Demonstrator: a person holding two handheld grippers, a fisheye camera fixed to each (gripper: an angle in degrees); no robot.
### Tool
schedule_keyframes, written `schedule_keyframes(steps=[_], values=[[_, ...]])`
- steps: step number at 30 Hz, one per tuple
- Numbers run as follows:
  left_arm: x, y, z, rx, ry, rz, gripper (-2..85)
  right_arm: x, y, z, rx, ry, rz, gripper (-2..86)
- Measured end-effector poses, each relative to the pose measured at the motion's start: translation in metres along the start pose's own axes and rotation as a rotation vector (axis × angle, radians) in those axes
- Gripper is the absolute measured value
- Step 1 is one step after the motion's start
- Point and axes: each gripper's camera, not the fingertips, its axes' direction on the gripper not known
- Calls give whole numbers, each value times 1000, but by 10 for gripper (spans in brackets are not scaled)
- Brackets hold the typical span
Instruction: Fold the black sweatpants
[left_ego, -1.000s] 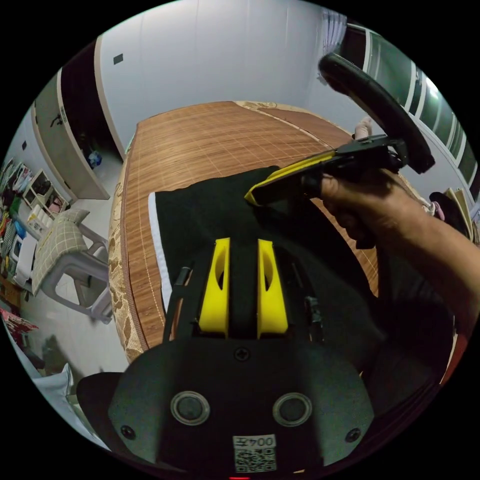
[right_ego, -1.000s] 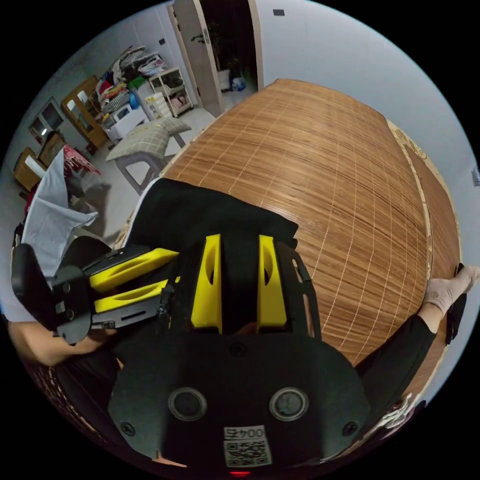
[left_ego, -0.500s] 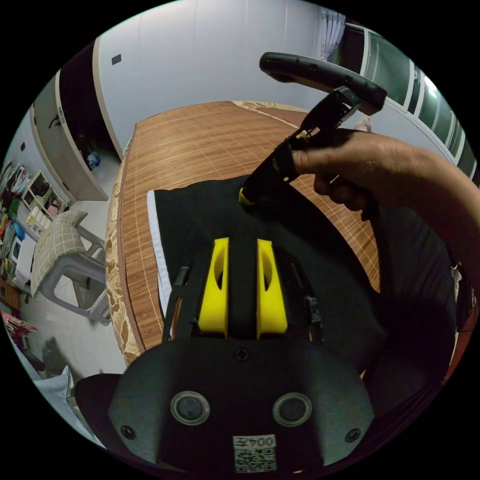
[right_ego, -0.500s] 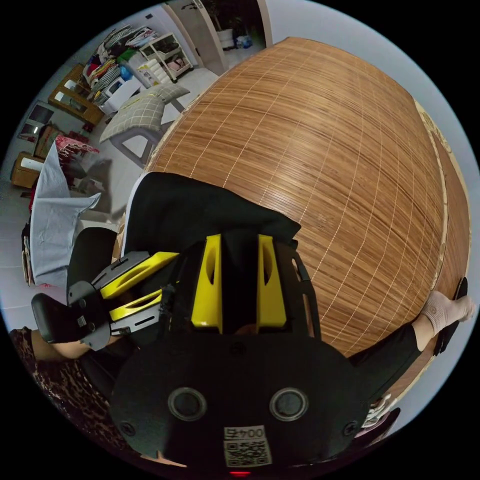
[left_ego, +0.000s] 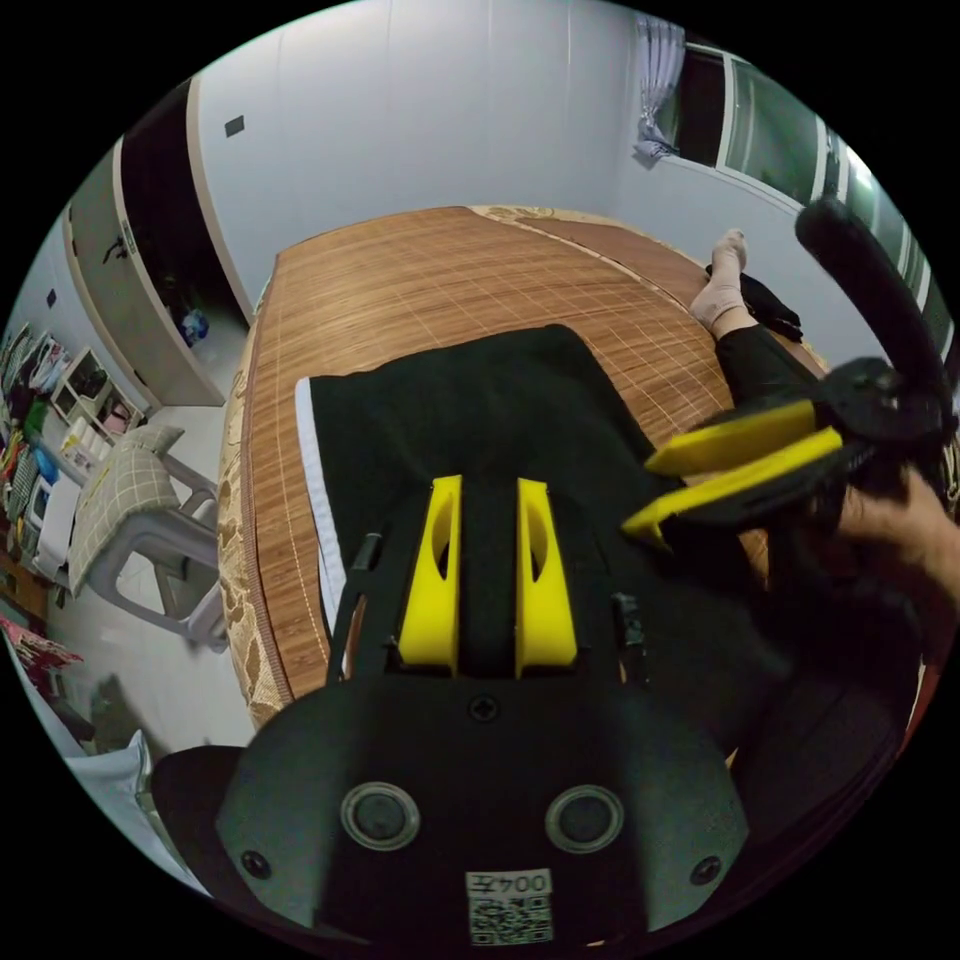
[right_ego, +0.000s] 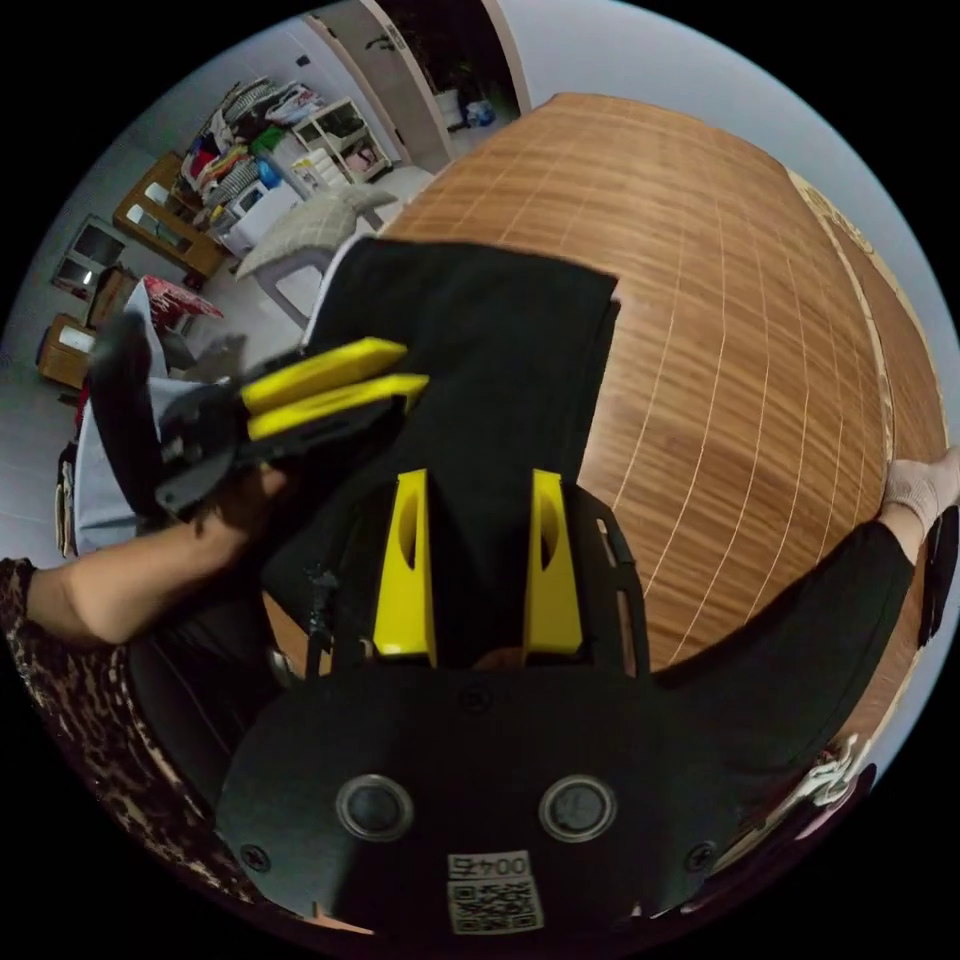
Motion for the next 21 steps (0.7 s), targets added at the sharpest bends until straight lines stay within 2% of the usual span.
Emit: schedule_keyframes(steps=[5,21], values=[[9,2,3,-8,-43,25,75,-5,17,16,28,61,15,137],[25,4,-1,-2,-75,53,88,-12,87,-11,126,103,41,140]])
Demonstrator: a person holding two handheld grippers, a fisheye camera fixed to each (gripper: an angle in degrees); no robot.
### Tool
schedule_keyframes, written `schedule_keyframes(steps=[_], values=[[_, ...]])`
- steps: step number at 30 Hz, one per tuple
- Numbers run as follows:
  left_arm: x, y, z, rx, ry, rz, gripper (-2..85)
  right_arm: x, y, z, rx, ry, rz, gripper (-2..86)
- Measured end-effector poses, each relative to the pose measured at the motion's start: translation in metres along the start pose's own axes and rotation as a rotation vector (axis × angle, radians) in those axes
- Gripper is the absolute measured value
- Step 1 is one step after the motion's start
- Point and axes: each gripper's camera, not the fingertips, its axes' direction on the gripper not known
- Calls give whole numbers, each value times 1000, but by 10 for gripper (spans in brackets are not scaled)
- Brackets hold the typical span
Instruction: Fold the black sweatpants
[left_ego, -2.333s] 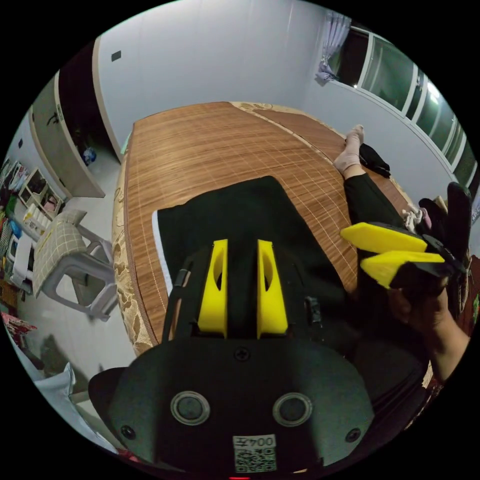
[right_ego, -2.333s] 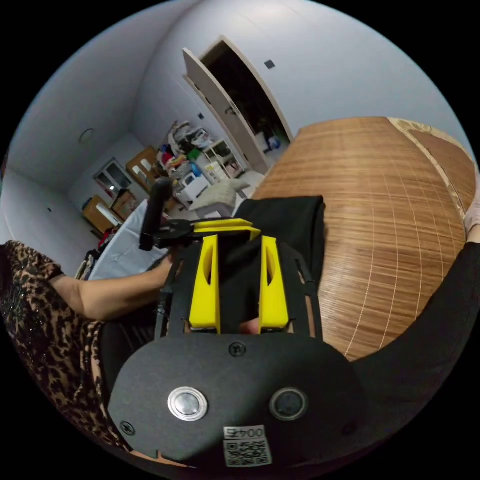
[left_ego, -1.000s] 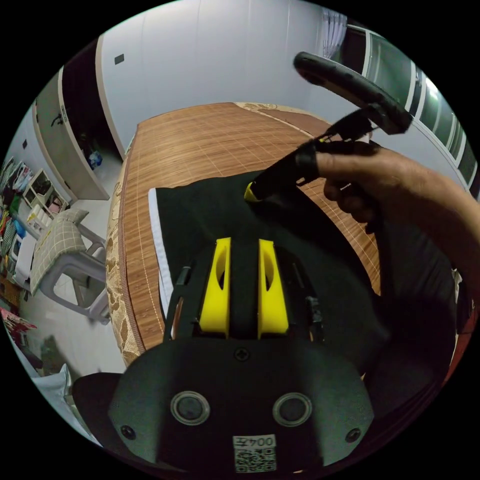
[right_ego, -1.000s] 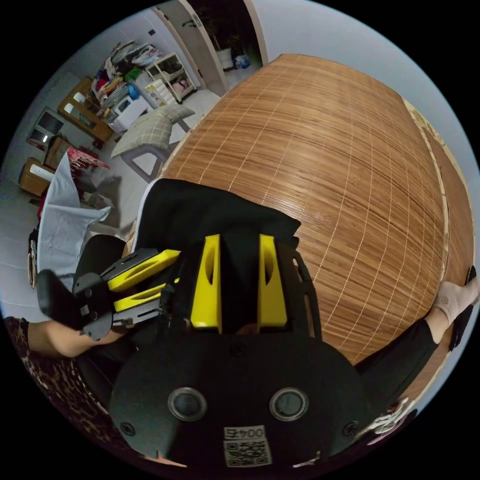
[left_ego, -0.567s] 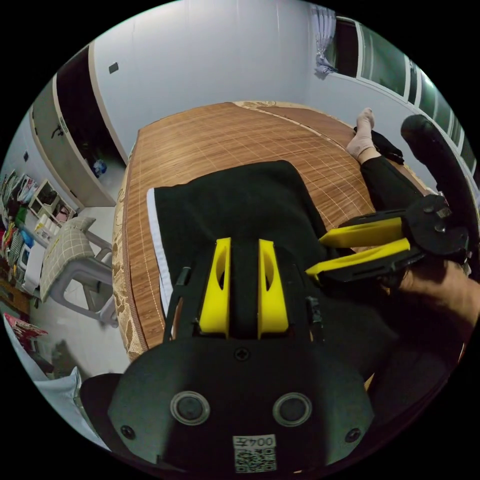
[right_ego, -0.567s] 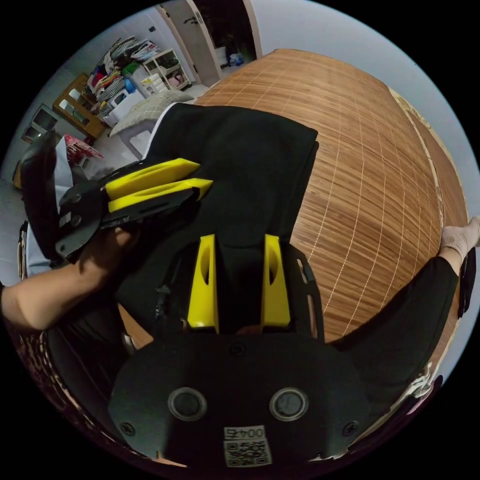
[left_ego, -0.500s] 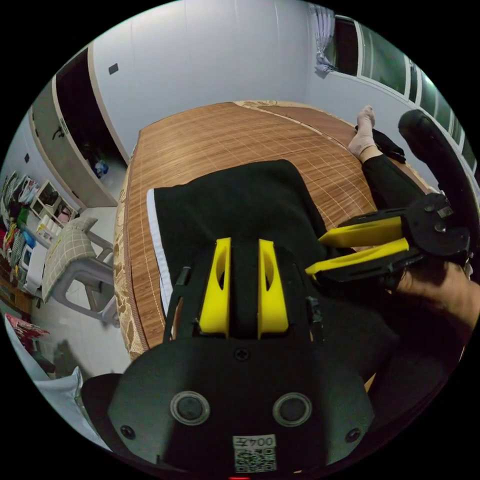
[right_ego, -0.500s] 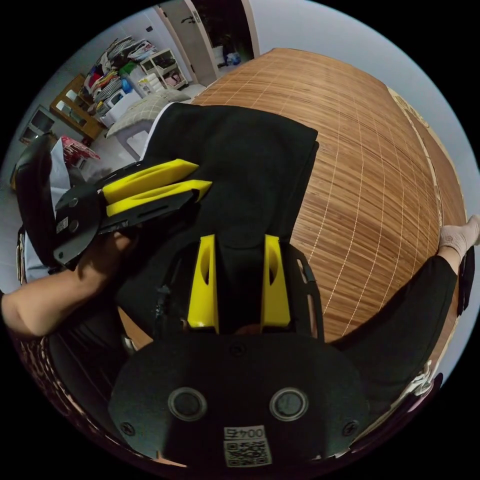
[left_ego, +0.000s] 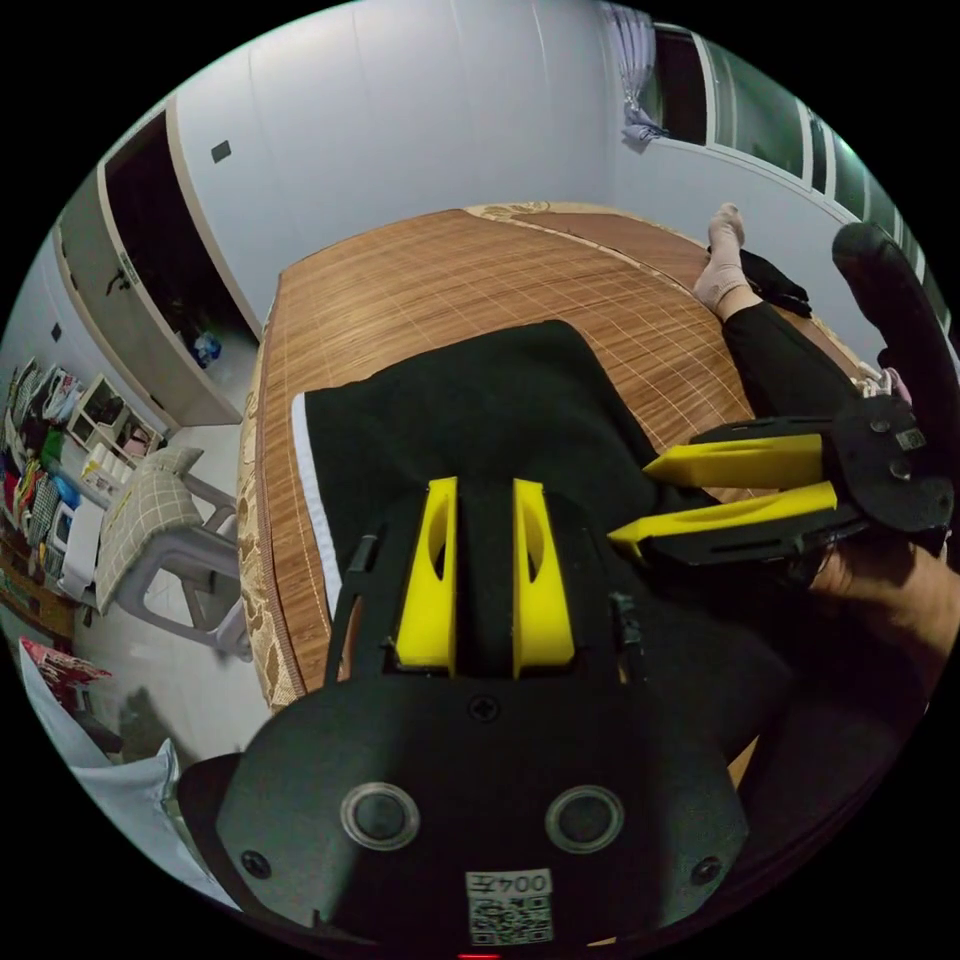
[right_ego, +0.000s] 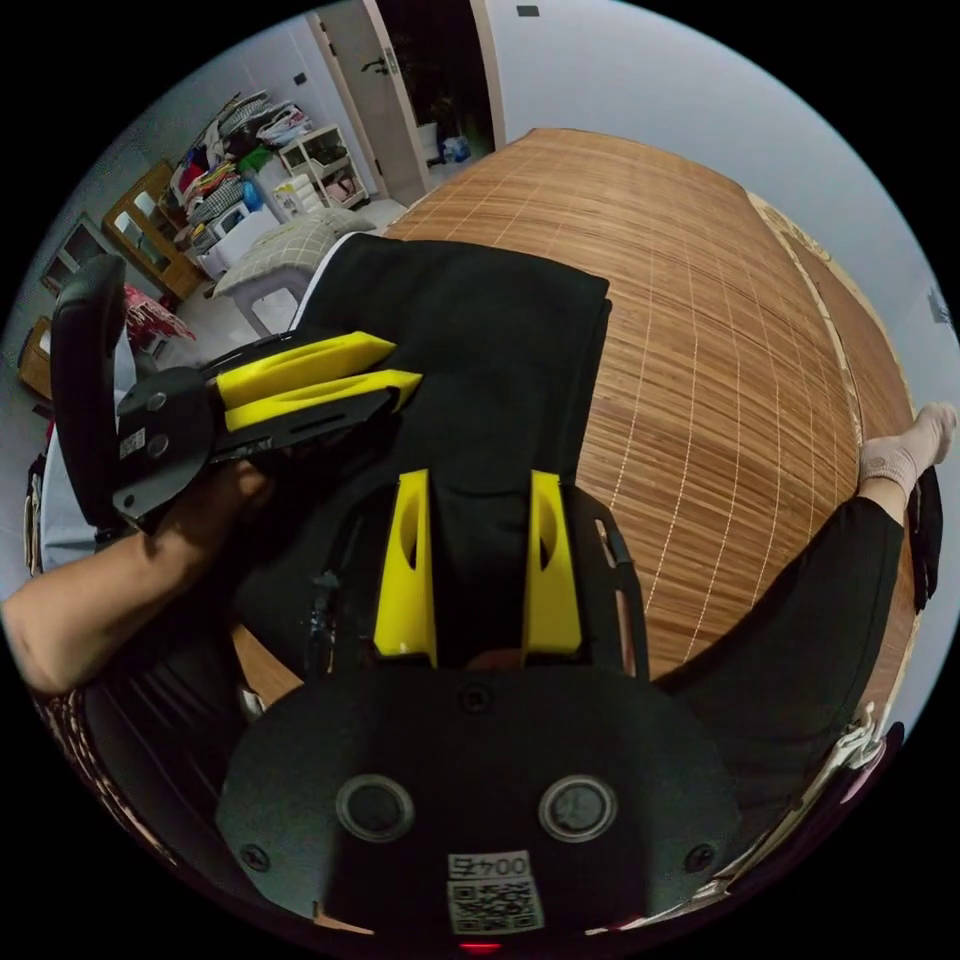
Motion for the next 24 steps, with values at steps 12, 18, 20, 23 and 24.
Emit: schedule_keyframes(steps=[12,18,20,23,24], values=[[-2,26,-26,-122,173,-40,126,-34,77,-36,-117,-41,10,164],[10,21,-24,-172,115,-141,122,-32,95,-39,-104,-74,63,162],[18,16,-21,-206,75,-138,121,-32,98,-40,-116,-81,65,160],[32,13,-20,-218,12,-115,121,-32,107,-44,-101,-88,74,159],[36,13,-20,-221,-10,-116,120,-35,111,-46,-86,-80,71,159]])
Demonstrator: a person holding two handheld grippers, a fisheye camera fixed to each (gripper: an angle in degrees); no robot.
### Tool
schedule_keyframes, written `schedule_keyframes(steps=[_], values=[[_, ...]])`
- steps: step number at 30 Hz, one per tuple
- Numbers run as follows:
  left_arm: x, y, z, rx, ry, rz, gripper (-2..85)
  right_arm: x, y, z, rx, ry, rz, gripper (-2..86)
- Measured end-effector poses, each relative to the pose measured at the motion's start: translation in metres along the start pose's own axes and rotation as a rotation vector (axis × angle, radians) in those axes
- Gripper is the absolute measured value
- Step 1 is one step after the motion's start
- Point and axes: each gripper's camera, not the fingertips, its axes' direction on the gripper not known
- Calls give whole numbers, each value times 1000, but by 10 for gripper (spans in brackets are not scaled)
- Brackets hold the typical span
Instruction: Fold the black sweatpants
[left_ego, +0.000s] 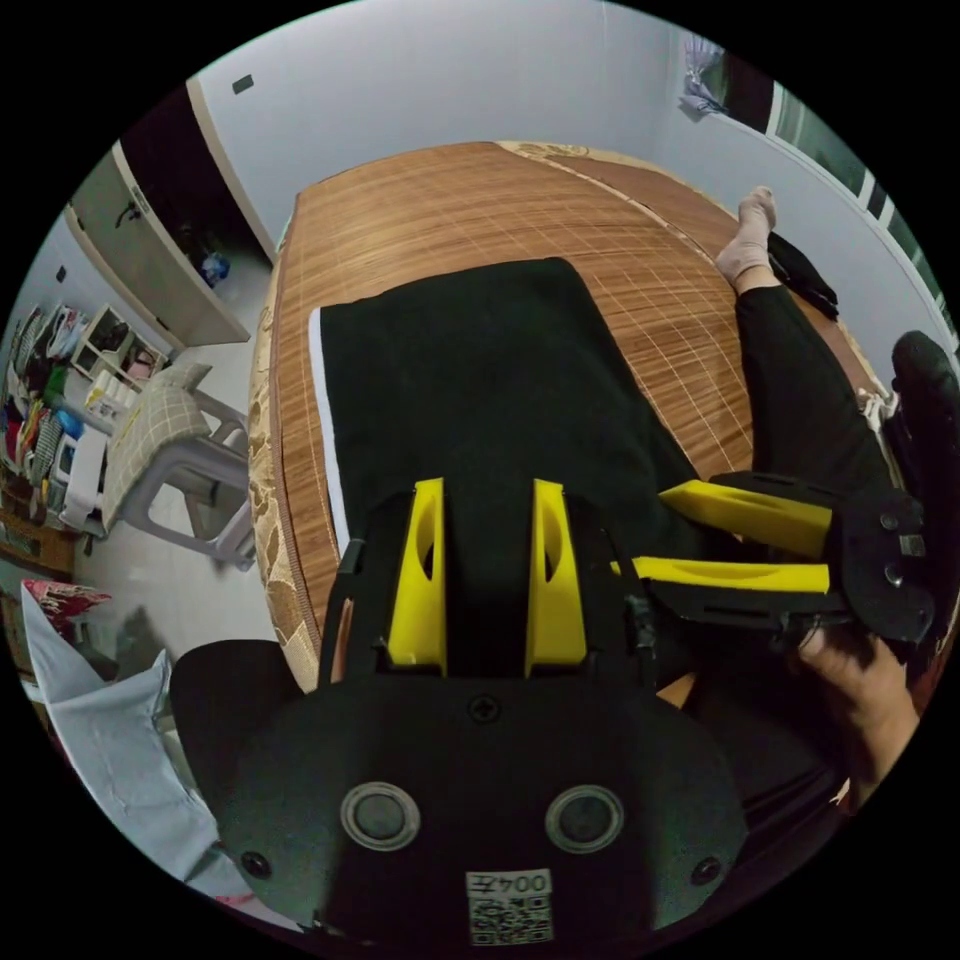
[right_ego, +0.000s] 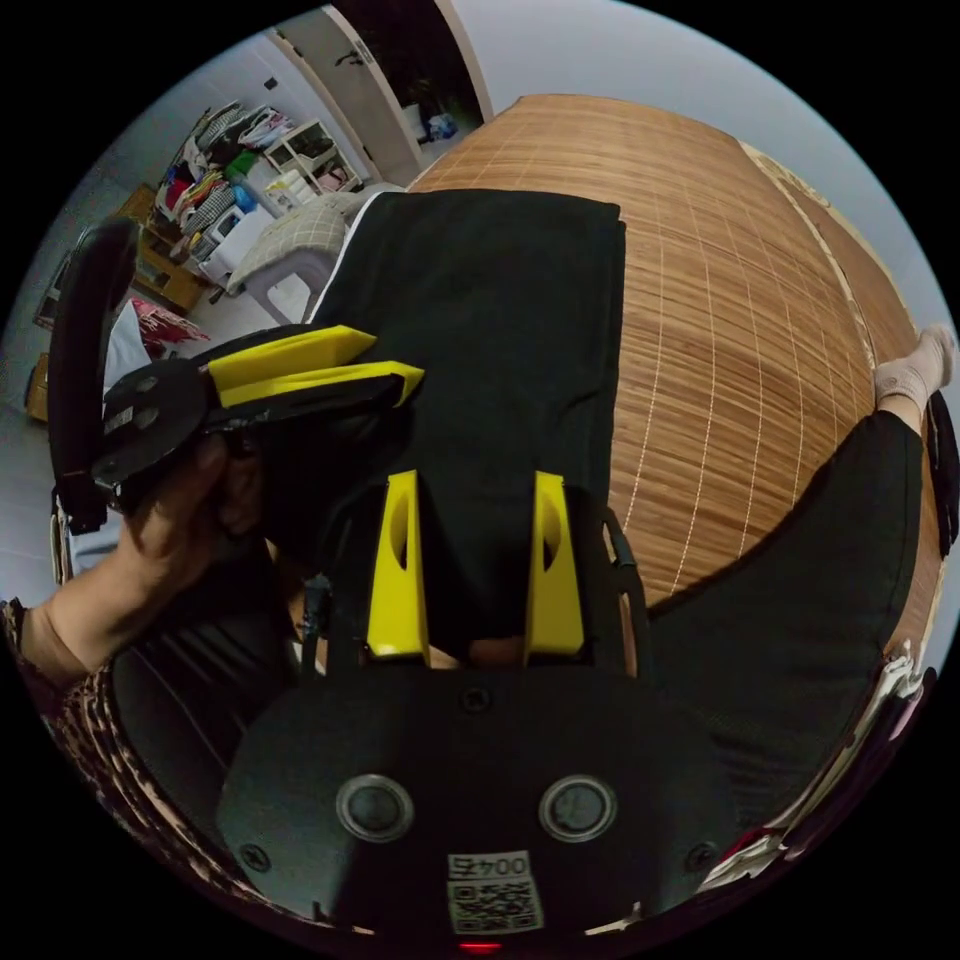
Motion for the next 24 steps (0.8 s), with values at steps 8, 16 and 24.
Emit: schedule_keyframes(steps=[8,16,24], values=[[14,5,0,19,-24,-15,119,-20,19,-6,20,75,-11,158],[26,11,-2,48,-11,-35,122,-27,27,-13,-3,46,7,157],[43,11,-4,32,-38,-3,126,-48,30,-16,-22,102,-26,160]])
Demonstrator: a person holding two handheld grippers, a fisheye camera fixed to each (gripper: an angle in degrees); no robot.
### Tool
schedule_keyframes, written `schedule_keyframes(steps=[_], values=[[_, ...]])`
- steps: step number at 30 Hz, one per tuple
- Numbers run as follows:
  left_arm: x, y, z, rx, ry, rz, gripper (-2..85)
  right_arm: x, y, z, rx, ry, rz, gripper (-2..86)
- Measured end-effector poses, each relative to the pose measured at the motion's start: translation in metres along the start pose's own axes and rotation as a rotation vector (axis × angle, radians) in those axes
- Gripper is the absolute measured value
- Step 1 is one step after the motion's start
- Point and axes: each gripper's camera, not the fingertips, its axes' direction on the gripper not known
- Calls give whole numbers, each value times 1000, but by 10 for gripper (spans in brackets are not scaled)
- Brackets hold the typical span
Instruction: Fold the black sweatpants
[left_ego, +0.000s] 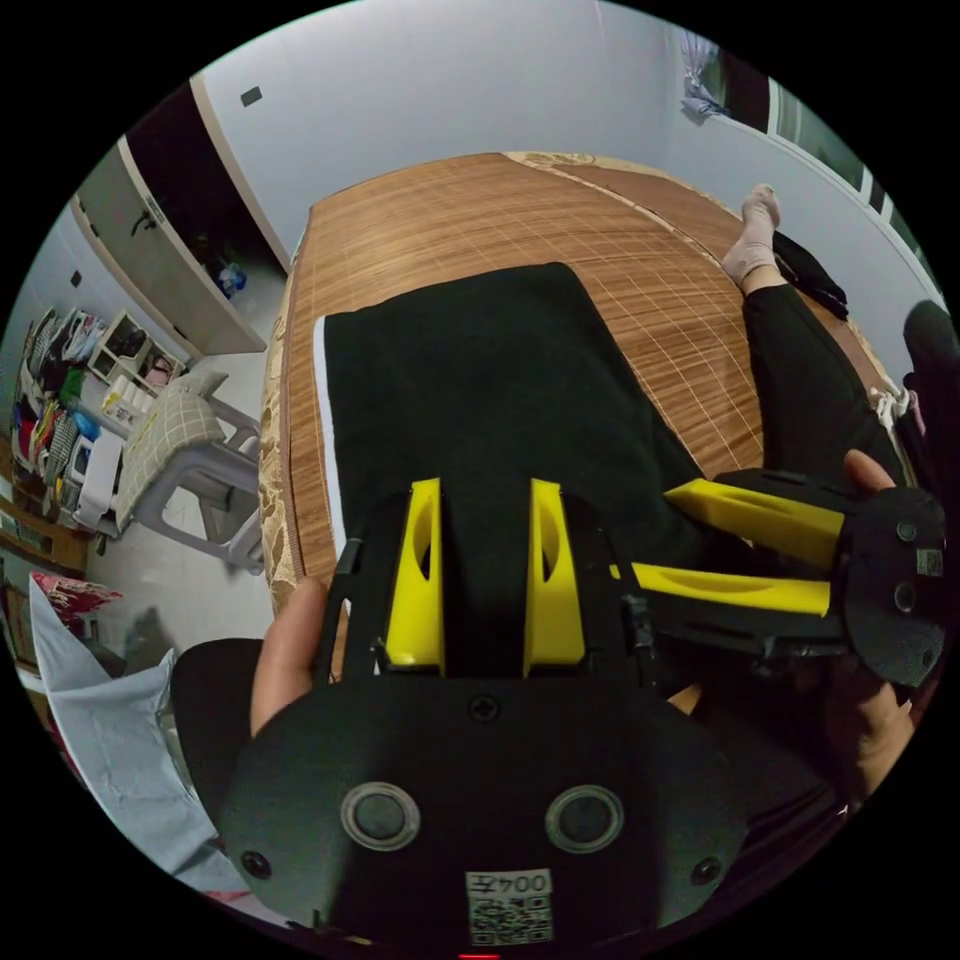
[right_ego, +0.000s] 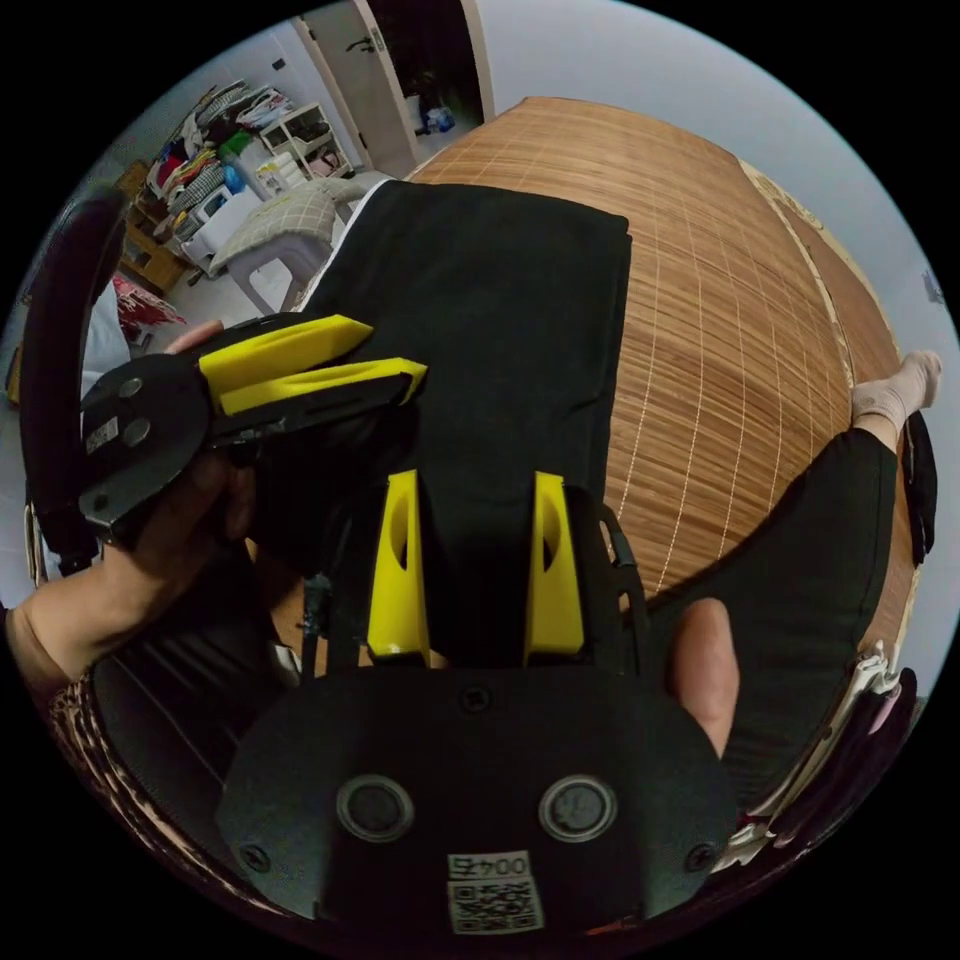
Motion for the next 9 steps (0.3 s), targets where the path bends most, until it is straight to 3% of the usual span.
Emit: schedule_keyframes(steps=[9], values=[[11,2,-3,-11,20,-19,125,-13,0,-5,-11,-20,-5,161]])
